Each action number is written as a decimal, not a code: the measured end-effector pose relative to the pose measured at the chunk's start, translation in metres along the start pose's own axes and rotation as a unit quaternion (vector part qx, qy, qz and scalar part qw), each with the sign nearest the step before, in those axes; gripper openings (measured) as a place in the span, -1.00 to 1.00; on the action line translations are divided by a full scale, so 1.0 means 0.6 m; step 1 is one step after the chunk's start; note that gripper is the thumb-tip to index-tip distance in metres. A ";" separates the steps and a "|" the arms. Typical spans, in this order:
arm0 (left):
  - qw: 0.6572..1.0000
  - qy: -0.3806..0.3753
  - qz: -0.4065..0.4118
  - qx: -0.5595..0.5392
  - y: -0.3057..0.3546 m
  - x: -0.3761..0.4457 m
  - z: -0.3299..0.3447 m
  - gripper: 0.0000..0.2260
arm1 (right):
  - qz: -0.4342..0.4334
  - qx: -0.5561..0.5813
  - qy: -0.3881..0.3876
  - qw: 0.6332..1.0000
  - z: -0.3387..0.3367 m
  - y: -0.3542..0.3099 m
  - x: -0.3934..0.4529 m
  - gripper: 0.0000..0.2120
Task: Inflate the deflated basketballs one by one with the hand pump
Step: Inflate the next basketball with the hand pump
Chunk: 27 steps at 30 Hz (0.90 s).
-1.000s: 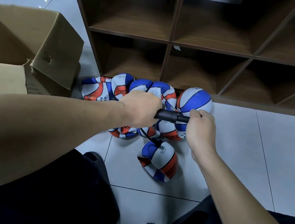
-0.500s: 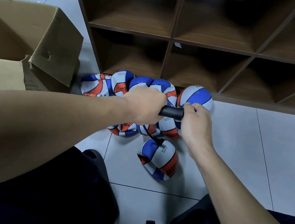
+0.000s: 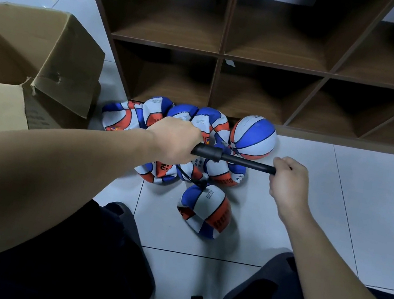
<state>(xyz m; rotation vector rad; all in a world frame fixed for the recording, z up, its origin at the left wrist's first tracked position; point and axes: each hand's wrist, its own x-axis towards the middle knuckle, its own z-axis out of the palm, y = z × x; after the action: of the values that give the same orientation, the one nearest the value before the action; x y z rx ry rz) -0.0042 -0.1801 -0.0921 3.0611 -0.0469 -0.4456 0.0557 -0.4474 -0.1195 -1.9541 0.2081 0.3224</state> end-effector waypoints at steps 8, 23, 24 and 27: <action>1.000 -0.004 -0.007 -0.018 0.018 -0.003 -0.016 -0.79 | -0.028 0.031 0.025 0.999 0.047 -0.027 -0.023 -0.66; 0.999 0.021 0.015 -0.021 0.052 -0.006 -0.033 -0.85 | -0.058 0.043 0.033 0.997 0.095 -0.056 -0.067 -0.65; 0.999 0.023 0.016 -0.021 0.054 -0.004 -0.033 -0.86 | -0.061 0.041 0.034 0.997 0.096 -0.059 -0.068 -0.65; 0.999 0.021 0.023 -0.022 0.055 -0.003 -0.032 -0.89 | -0.064 0.035 0.029 0.997 0.103 -0.060 -0.069 -0.67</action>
<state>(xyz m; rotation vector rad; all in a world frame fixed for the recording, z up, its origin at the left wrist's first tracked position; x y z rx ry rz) -0.0012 -0.2124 -0.0717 3.0183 -0.1047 -0.3748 0.0190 -0.3767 -0.0978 -1.8985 0.1281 0.1722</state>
